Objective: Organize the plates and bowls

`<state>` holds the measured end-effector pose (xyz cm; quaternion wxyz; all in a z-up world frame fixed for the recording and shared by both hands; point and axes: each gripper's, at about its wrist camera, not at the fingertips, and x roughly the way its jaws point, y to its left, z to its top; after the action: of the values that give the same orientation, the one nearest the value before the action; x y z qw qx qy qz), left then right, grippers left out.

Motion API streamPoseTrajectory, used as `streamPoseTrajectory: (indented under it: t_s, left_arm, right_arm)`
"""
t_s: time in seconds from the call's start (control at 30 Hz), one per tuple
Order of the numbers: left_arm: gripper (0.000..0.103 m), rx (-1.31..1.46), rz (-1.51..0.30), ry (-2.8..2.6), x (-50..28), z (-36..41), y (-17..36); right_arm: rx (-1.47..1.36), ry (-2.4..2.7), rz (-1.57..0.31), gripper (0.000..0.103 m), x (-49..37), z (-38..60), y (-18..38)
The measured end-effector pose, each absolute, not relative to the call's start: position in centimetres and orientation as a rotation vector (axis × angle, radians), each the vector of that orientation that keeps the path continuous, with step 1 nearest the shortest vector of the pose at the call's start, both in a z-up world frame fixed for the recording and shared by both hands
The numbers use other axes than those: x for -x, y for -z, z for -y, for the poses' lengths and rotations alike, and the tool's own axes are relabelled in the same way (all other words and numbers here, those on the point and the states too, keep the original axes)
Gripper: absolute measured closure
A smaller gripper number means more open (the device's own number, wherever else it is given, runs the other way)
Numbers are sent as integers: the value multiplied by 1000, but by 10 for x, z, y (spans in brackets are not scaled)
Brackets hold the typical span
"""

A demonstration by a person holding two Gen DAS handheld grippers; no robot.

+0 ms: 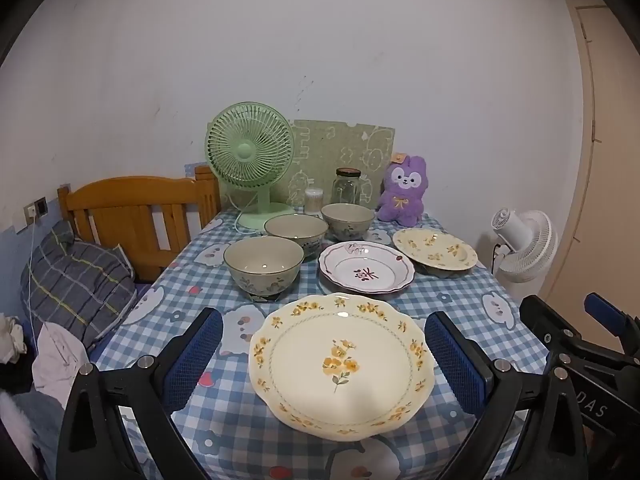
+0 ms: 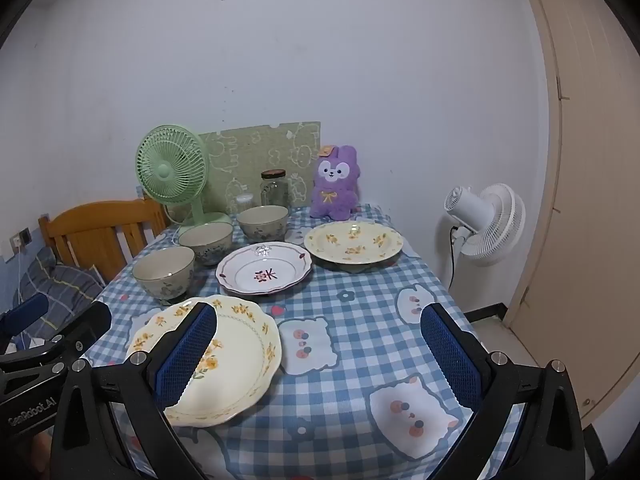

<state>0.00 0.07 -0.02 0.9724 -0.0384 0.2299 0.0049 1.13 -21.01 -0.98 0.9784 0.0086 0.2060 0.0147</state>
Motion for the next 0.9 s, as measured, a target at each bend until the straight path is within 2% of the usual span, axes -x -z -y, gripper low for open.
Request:
streamPoseTrajectory:
  t_s: [0.9]
  left_arm:
    - [3,56,-468,-24,1,1,4]
  right_arm:
    - [-17,-28,-418,0,-11,209,8]
